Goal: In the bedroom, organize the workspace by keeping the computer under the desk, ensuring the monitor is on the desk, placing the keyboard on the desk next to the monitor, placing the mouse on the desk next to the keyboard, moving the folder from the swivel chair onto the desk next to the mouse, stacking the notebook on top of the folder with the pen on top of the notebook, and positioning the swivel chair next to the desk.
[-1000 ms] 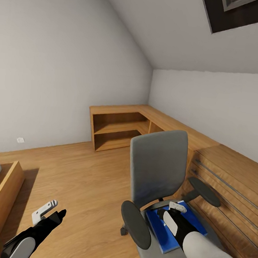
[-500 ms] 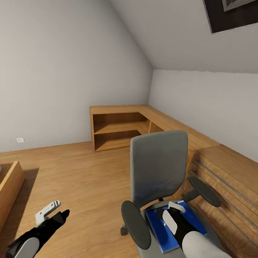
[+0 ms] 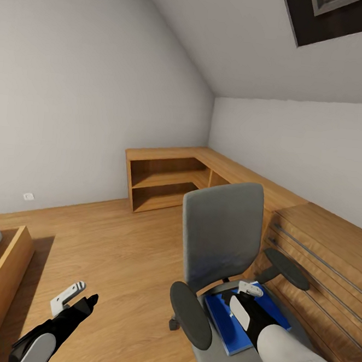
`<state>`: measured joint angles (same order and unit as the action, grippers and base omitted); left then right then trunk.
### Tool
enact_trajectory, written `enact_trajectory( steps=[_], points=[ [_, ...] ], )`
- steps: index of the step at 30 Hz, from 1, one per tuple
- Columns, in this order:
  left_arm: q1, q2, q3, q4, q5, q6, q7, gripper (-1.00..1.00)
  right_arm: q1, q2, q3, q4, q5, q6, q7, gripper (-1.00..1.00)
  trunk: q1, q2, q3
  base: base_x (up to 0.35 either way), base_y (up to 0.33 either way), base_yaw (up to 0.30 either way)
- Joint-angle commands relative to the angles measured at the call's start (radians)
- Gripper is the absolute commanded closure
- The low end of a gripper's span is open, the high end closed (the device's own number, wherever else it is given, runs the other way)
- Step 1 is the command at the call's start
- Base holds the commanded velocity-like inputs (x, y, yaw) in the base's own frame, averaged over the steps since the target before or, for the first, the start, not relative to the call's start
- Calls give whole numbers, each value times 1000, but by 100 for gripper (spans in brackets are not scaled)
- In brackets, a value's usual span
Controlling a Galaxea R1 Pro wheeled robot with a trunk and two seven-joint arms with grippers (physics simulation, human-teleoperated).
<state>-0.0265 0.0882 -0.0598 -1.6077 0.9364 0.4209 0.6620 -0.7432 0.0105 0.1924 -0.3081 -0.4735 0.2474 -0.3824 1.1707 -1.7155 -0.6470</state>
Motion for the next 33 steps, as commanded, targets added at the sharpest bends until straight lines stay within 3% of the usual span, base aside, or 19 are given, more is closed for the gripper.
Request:
enact_trajectory(
  steps=[1, 24, 33],
  points=[
    [-1, 1, -2, -1, 7, 1, 8, -100, 0, -1, 8, -2, -6, 6, -7, -100, 0, -1, -1, 0, 0, 0],
    [-1, 1, -2, -1, 7, 1, 8, -100, 0, -1, 9, 1, -4, 1, -9, -100, 0, -1, -1, 0, 0, 0],
    [-1, 1, -1, -1, 7, 1, 8, -100, -1, 0, 10, 2, 0, -20, -51, -100, 0, -1, -1, 0, 0, 0]
  ],
)
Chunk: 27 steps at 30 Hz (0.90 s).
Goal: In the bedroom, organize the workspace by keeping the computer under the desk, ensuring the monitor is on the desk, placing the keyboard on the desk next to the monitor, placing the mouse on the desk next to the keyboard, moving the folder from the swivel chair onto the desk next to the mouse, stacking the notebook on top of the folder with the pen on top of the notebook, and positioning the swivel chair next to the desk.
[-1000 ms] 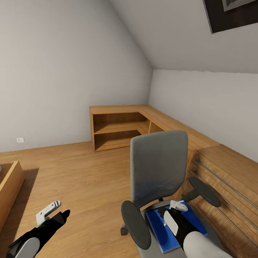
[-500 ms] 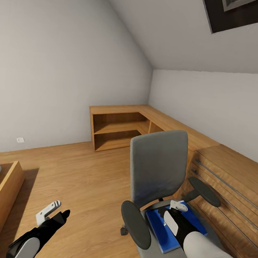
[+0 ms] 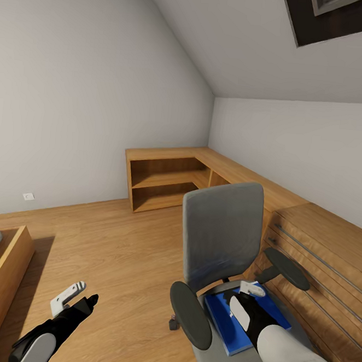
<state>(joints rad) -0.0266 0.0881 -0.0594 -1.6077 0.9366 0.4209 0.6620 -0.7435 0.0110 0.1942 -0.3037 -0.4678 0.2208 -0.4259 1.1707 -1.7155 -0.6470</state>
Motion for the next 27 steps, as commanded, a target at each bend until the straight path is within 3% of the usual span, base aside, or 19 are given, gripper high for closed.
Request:
enact_trajectory(
  steps=[1, 6, 27],
  points=[
    [0, 1, -2, -1, 7, 1, 8, -100, 0, -1, 9, -2, -5, 6, -13, -100, 0, -1, -1, 0, 0, 0],
    [-1, 1, -2, -1, 7, 1, 8, -100, 0, 0, 9, -3, -3, 3, -45, -100, 0, -1, -1, 0, 0, 0],
    [0, 1, -2, -1, 7, 1, 7, -100, 0, 0, 11, -2, -2, 2, -54, -100, 4, -8, -4, 0, 0, 0]
  ],
)
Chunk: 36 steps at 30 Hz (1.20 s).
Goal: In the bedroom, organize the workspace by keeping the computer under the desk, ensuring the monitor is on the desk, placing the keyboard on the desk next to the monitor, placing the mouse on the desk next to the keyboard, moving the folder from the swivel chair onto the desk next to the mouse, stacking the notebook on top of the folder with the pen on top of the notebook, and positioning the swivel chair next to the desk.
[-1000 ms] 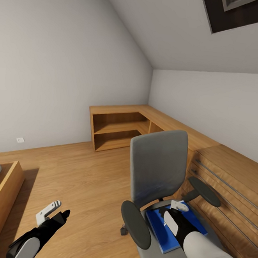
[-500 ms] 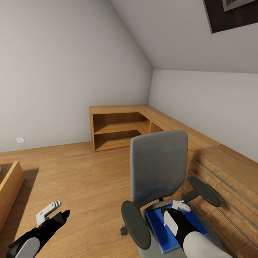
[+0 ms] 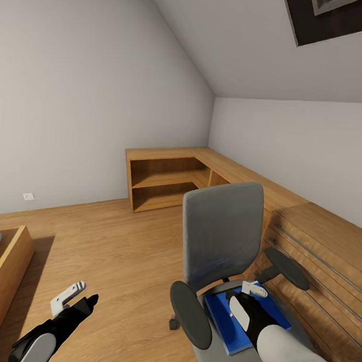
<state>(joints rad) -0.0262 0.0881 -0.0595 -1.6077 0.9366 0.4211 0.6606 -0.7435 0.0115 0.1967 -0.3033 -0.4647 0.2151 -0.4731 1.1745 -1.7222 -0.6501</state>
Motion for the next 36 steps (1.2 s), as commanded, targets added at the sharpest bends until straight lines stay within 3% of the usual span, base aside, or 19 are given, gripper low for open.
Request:
enact_trajectory(
  steps=[1, 4, 13, 17, 26, 30, 36],
  points=[
    [-1, 1, -2, -1, 7, 1, 8, -100, 0, -1, 9, -2, -5, 7, -7, -100, 4, -8, -4, 0, 0, 0],
    [-1, 1, -2, -1, 6, 1, 8, -100, 0, 0, 9, -2, -5, 7, -7, -100, 15, -29, -14, 0, 0, 0],
    [-1, 1, -1, -1, 7, 1, 8, -100, 0, 0, 9, -2, -5, 7, -7, -100, 15, -29, -14, 0, 0, 0],
    [-1, 1, -1, -1, 7, 0, 8, -100, 0, 0, 9, -2, -5, 7, -7, -100, 31, -57, -26, 0, 0, 0],
    [-1, 1, -1, -1, 7, 1, 8, -100, 0, 1, 9, -2, -5, 7, -7, -100, 31, -57, -26, 0, 0, 0],
    [-1, 1, -1, -1, 7, 1, 8, -100, 0, 1, 9, -2, -5, 7, -7, -100, 46, -85, -39, 0, 0, 0],
    [-1, 1, -1, -1, 7, 1, 8, -100, 0, 1, 9, -2, -5, 7, -7, -100, 46, -85, -39, 0, 0, 0]
  ],
)
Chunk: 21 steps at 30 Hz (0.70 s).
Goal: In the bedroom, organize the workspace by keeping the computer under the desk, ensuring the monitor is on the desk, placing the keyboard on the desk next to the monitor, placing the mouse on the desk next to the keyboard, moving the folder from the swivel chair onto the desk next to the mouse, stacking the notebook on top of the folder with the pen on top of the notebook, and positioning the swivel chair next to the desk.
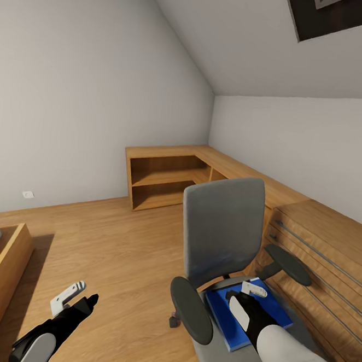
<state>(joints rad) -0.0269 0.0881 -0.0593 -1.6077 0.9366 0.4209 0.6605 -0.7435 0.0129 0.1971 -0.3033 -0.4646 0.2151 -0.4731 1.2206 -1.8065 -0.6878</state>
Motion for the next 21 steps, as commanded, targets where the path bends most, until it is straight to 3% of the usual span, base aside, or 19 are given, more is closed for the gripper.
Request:
enact_trajectory(
  steps=[1, 15, 21],
  points=[
    [-1, 1, -2, -1, 7, 1, 8, -100, 0, -1, 8, -2, -5, 7, -7, -100, 0, -1, -1, 0, 0, 0],
    [-1, 1, -1, -1, 7, 1, 8, -100, 0, -1, 8, -1, -5, 7, -7, -100, 0, -1, -1, 0, 0, 0],
    [0, 1, -1, -1, 7, 1, 8, -100, 1, 0, 8, 0, -5, 7, -7, -100, 15, -29, -14, 0, 0, 0]
  ],
)
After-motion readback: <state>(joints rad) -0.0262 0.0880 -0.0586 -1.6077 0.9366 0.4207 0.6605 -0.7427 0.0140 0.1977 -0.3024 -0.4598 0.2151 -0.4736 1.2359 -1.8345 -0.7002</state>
